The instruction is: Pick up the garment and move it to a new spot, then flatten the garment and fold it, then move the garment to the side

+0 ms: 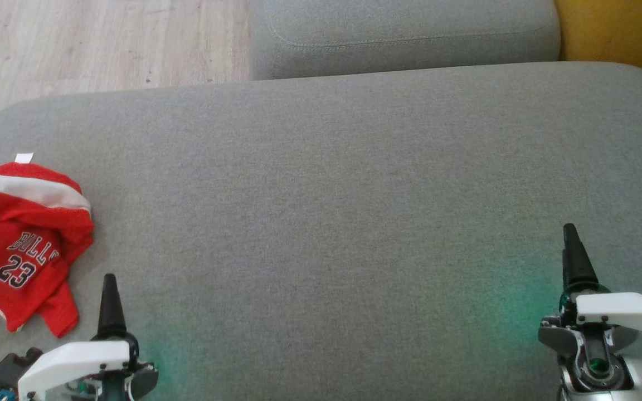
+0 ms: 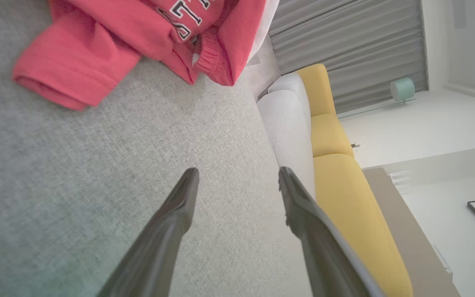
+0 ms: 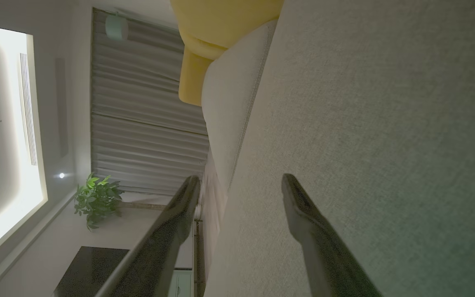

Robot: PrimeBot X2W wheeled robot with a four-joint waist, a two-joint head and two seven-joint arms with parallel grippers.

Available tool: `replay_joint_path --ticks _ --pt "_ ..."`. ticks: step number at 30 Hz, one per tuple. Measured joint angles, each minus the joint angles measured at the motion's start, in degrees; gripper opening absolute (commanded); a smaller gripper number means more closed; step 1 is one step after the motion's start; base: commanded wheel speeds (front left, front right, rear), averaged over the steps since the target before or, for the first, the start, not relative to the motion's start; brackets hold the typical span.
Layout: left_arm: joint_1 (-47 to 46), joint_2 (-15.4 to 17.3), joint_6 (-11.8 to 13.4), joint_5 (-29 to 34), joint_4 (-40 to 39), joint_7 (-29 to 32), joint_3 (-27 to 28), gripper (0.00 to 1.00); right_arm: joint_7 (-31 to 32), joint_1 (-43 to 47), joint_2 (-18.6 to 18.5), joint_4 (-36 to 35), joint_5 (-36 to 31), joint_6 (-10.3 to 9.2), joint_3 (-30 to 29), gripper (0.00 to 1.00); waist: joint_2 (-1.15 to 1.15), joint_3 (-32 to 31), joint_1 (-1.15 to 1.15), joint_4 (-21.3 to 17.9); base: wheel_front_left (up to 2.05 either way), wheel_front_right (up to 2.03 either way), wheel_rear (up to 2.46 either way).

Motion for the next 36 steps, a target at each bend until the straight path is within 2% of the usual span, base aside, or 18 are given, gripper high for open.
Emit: replay_joint_path --ticks 36 --pt "-3.5 0.8 0.0 27.5 2.6 -5.9 -2.1 1.0 -5.8 -6.1 0.3 5.9 -30.3 0.0 2.1 1.0 0.0 2.2 0.0 0.0 0.0 0.0 0.0"
